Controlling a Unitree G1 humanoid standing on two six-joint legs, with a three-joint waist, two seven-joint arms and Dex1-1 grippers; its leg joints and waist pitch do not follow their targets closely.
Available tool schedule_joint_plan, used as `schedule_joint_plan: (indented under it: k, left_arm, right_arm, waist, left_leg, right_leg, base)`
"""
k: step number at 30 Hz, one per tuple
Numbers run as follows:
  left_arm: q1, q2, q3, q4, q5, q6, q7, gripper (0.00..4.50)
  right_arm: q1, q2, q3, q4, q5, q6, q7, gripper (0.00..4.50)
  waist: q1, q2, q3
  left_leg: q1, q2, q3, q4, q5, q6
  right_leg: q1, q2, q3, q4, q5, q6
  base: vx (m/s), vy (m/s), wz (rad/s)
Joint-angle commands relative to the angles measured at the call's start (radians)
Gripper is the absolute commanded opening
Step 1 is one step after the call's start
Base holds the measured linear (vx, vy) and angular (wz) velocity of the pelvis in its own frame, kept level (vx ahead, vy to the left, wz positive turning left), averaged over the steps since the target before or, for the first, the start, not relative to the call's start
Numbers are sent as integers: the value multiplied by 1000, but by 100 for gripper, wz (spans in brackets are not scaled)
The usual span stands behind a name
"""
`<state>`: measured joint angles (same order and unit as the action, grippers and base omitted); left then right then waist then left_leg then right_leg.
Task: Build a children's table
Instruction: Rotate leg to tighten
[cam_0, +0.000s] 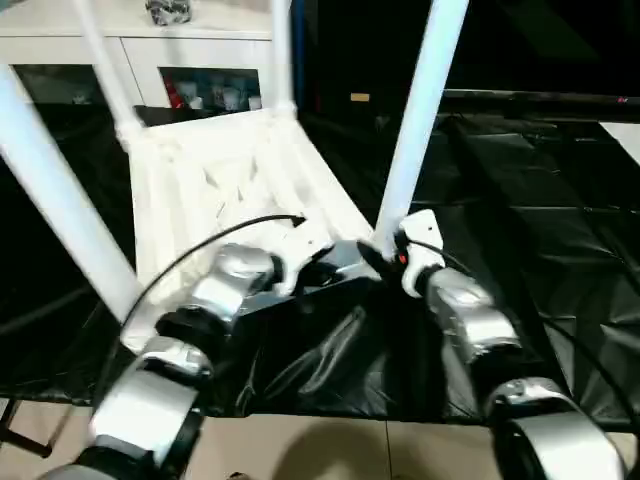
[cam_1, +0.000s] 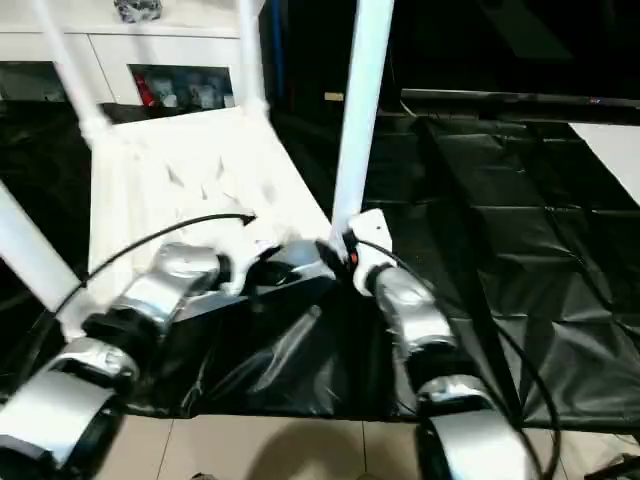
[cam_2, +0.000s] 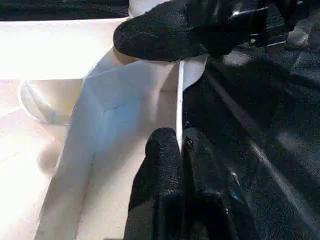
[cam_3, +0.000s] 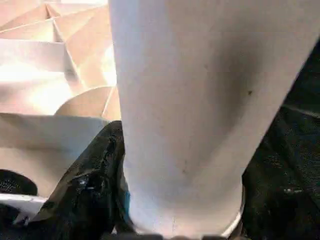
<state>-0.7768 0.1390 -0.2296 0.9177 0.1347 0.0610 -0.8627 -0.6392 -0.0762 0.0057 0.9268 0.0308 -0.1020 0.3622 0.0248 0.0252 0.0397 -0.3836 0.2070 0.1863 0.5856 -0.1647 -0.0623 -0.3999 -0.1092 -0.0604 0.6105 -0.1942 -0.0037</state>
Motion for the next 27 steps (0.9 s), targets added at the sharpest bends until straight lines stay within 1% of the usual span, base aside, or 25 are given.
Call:
schedule_joint_plan:
  k: [1, 2, 3, 4, 5, 6, 7, 8, 9, 10, 11, 12, 13, 14, 15, 16, 17, 18, 19, 22, 24, 27]
  left_arm:
    - [7, -71, -27, -26, -11, -29, -13, 0]
    - [10, -58, -27, -31, -13, -34, -30, 0]
    - [12, -48, -28, -34, -15, -36, -40, 0]
    - [14, -39, -28, -35, -16, -40, -49, 0]
    - [20, -19, -31, -39, -20, -72, -83, 0]
    - [22, -14, -32, -40, -20, -81, -92, 0]
    - [24, -1, -32, -42, -20, -85, -108, 0]
    - [31, 17, -34, -48, -26, -109, -145, 0]
    - [38, 35, -32, -59, -40, -110, -192, 0]
    - [43, 47, -31, -67, -50, -110, -224, 0]
    - [46, 69, -34, -72, -53, -122, -260, 0]
    - [47, 76, -35, -73, -54, -124, -270, 0]
    - [47, 94, -35, -71, -56, -135, -298, 0]
    - [47, 105, -34, -70, -59, -142, -317, 0]
    - [47, 107, -34, -70, -59, -143, -320, 0]
    - [44, 115, -28, -64, -64, -146, -338, 0]
    - [39, 125, -22, -54, -72, -149, -364, 0]
    - [37, 131, -22, -50, -72, -154, -377, 0]
    - [36, 137, -24, -49, -73, -159, -394, 0]
    - [37, 160, -27, -55, -83, -160, -458, 0]
    - [37, 166, -31, -55, -86, -162, -477, 0]
    - [38, 179, -43, -54, -79, -172, -501, 0]
  right_arm:
    - [-12, 64, 44, 11, -23, -21, 51, 338]
    - [-12, 48, 37, 5, -11, -28, 84, 347]
    - [-12, 38, 33, 2, -3, -31, 107, 360]
    - [-10, 28, 31, -4, 6, -34, 136, 373]
    - [-4, 3, 35, -20, 19, -46, 191, 373]
    - [-3, -3, 36, -24, 22, -50, 203, 387]
    - [8, -17, 40, -44, 40, -49, 268, 387]
    - [22, -40, 56, -66, 48, -46, 345, 387]
    - [40, -71, 82, -92, 49, -55, 429, 387]
    - [51, -91, 100, -107, 47, -62, 483, 387]
    - [72, -125, 128, -137, 54, -57, 575, 387]
    - [78, -135, 135, -147, 58, -55, 604, 387]
    - [91, -163, 155, -172, 68, -42, 684, 387]
    - [99, -181, 167, -185, 70, -37, 739, 387]
    - [99, -184, 169, -187, 70, -36, 746, 387]
    - [99, -197, 175, -185, 63, -43, 786, 387]
    - [88, -207, 176, -165, 54, -52, 821, 387]
    - [82, -211, 178, -157, 52, -57, 835, 362]
    - [75, -212, 178, -153, 50, -58, 841, 362]
    - [55, -218, 186, -146, 54, -54, 873, 350]
    - [48, -215, 189, -145, 55, -51, 875, 326]
    - [41, -209, 198, -145, 52, -49, 882, 302]
  waist:
    - [-3, -9, -57]
    - [-2, -8, -57]
    - [-2, -8, -59]
    - [-2, -7, -59]
    - [-2, -9, -60]
    - [-2, -9, -62]
    - [0, -9, -62]
    - [1, -9, -63]
    - [6, -12, -65]
    - [11, -12, -64]
    - [13, -10, -65]
    - [17, -11, -66]
    - [17, -12, -63]
    - [20, -12, -63]
    - [22, -11, -61]
    - [22, -10, -59]
    - [22, -13, -59]
    - [23, -11, -57]
    - [22, -11, -56]
    - [24, -12, -58]
    - [24, -13, -59]
    - [29, -13, -61]
  left_leg:
    - [15, 14, -3, -74, -297, 35]
    - [16, 14, -3, -74, -306, 36]
    - [13, 14, -4, -73, -304, 40]
    - [13, 15, -3, -72, -294, 46]
    - [12, 14, -3, -71, -288, 51]
    - [10, 15, -3, -69, -271, 63]
    - [11, 15, -1, -67, -250, 75]
    - [12, 16, 0, -66, -244, 82]
    - [8, 15, 1, -61, -215, 106]
    - [7, 16, 3, -60, -189, 122]
    - [9, 18, 4, -58, -179, 126]
    - [10, 19, 6, -57, -170, 136]
    - [10, 20, 7, -58, -180, 138]
    - [11, 20, 8, -58, -193, 137]
    - [12, 22, 8, -60, -213, 129]
    - [14, 24, 7, -63, -236, 114]
    - [14, 24, 7, -64, -244, 108]
    - [15, 25, 5, -67, -263, 94]
    - [16, 26, 4, -69, -279, 80]
    - [17, 26, 4, -70, -272, 72]
    - [17, 26, 5, -68, -252, 77]
    - [16, 25, 7, -65, -221, 88]
  right_leg:
    - [38, -26, 28, -85, -211, -211]
    - [38, -27, 28, -86, -221, -211]
    - [41, -27, 28, -84, -212, -212]
    - [41, -26, 28, -82, -190, -216]
    - [42, -26, 28, -82, -178, -219]
    - [45, -27, 28, -78, -146, -227]
    - [44, -27, 29, -76, -111, -238]
    - [46, -27, 28, -75, -98, -243]
    - [52, -26, 27, -70, -54, -252]
    - [53, -25, 25, -66, -22, -258]
    - [51, -25, 24, -63, -10, -263]
    - [53, -23, 23, -61, 5, -272]
    - [50, -24, 23, -62, -6, -279]
    - [50, -24, 23, -64, -24, -278]
    - [49, -26, 24, -66, -58, -276]
    - [46, -27, 24, -69, -101, -271]
    - [45, -27, 25, -71, -120, -266]
    - [44, -28, 26, -74, -158, -262]
    - [42, -28, 26, -75, -181, -258]
    - [41, -28, 28, -72, -162, -261]
    - [42, -28, 28, -68, -126, -269]
    - [43, -29, 29, -63, -80, -278]
  base:
    - [0, 0, 0]
    - [0, 0, 0]
    - [0, 0, 0]
    - [0, 0, 0]
    - [0, 0, 0]
    - [0, 0, 0]
    - [0, 0, 0]
    - [0, 0, 0]
    - [0, 0, 0]
    - [0, 0, 0]
    - [0, 0, 0]
    - [0, 0, 0]
    - [0, 0, 0]
    - [0, 0, 0]
    - [0, 0, 0]
    - [0, 0, 0]
    - [0, 0, 0]
    - [0, 0, 0]
    - [0, 0, 0]
    - [0, 0, 0]
    - [0, 0, 0]
    - [0, 0, 0]
